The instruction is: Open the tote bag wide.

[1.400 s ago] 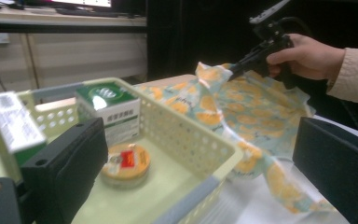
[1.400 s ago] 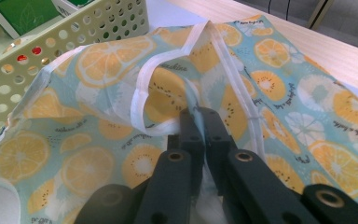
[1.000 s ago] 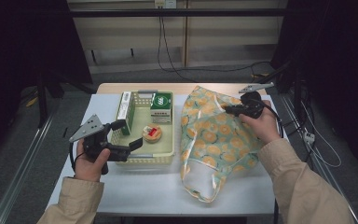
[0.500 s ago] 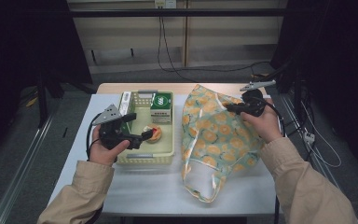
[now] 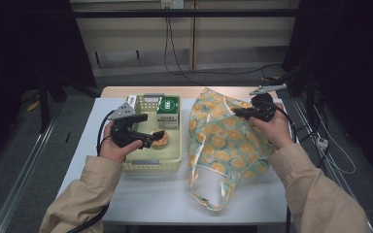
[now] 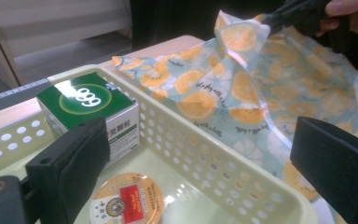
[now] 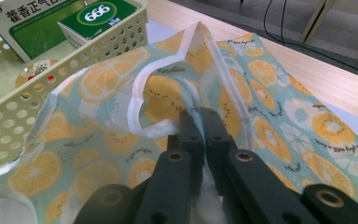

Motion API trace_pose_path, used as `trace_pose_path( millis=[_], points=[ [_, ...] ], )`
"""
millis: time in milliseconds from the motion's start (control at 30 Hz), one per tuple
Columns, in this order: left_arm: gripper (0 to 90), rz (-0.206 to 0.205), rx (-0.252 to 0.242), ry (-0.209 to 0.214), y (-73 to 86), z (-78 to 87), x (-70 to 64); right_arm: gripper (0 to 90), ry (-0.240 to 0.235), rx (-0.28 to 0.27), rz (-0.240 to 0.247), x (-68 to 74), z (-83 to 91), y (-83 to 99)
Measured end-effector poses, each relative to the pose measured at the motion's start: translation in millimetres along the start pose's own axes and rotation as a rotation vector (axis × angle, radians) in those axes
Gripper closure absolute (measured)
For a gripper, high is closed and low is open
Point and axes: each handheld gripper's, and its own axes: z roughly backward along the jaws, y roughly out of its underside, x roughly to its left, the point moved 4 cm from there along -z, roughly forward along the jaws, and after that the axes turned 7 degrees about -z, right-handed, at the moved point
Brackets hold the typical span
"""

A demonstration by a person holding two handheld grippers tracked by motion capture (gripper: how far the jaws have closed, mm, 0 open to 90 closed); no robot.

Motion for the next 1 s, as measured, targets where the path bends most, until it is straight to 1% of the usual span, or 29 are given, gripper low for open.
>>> trace_pose_path(
  millis=[67,100,133,167,267,333,367,400,433,467,567,600,633,767,800,833,867,933,967,1000],
  points=[
    [4.3,-0.012,0.003,0.007,0.8,-4.3,0.9,89.9,0.0,0.0,0.0,0.3,-0.8,0.6],
    [4.3,-0.007,0.012,0.015,2.0,-6.9,1.5,89.9,0.0,0.001,-0.002,0.5,-1.1,1.0],
    [4.3,-0.011,0.025,0.015,3.3,-9.5,2.7,89.9,0.002,0.004,0.0,0.6,-1.4,1.5],
    [4.3,-0.006,0.032,0.016,4.4,-12.5,3.0,89.9,0.003,0.005,0.0,0.6,-1.3,1.8],
    [4.6,-0.02,0.06,0.019,6.0,-19.3,4.6,89.9,0.004,0.004,0.0,0.0,-0.5,1.8],
    [4.7,-0.035,0.075,0.023,6.7,-24.2,4.8,89.9,0.005,0.002,-0.002,-0.4,0.1,1.6],
    [4.8,-0.042,0.091,0.029,7.6,-26.8,3.9,89.9,0.006,0.002,0.0,-0.7,0.3,1.6],
    [5.2,-0.062,0.109,0.03,8.6,-28.6,3.5,89.9,0.007,0.004,-0.001,-0.6,0.5,1.9],
    [5.4,-0.083,0.117,0.027,9.4,-30.0,3.8,89.9,0.007,0.005,0.0,-0.4,0.7,2.1],
    [5.4,-0.078,0.119,0.031,10.6,-32.1,3.5,89.9,0.008,0.006,0.0,-0.3,0.8,2.3],
    [5.4,-0.078,0.152,0.033,14.3,-36.8,4.6,89.9,0.006,0.006,-0.002,-0.4,0.7,3.2],
    [5.4,-0.088,0.167,0.033,15.6,-38.3,5.1,89.9,0.006,0.005,-0.003,-0.2,0.6,3.5],
    [5.4,-0.094,0.183,0.029,16.9,-39.7,6.0,89.9,0.006,0.006,-0.002,0.0,0.4,3.7],
    [5.4,-0.088,0.231,0.015,22.1,-45.9,10.8,89.9,0.004,0.009,0.005,1.8,-0.1,3.2],
    [5.4,-0.09,0.239,0.025,23.4,-47.3,12.4,89.9,0.001,0.008,0.005,2.2,-0.2,3.0],
    [5.4,-0.087,0.244,0.026,24.6,-48.6,13.9,89.9,-0.001,0.008,0.005,2.6,-0.3,2.9],
    [5.4,-0.078,0.248,0.023,25.6,-49.8,14.8,89.9,-0.001,0.008,0.005,2.6,-0.4,3.0],
    [5.5,-0.073,0.252,0.014,26.7,-52.0,16.1,89.9,-0.003,0.007,0.003,2.1,-0.8,3.1],
    [5.5,-0.071,0.252,0.03,27.3,-53.3,16.0,89.9,-0.001,0.007,0.002,1.9,-0.9,3.2],
    [5.4,-0.076,0.259,0.034,28.1,-54.5,16.0,89.9,-0.002,0.006,0.001,1.6,-1.0,3.3]
  ],
)
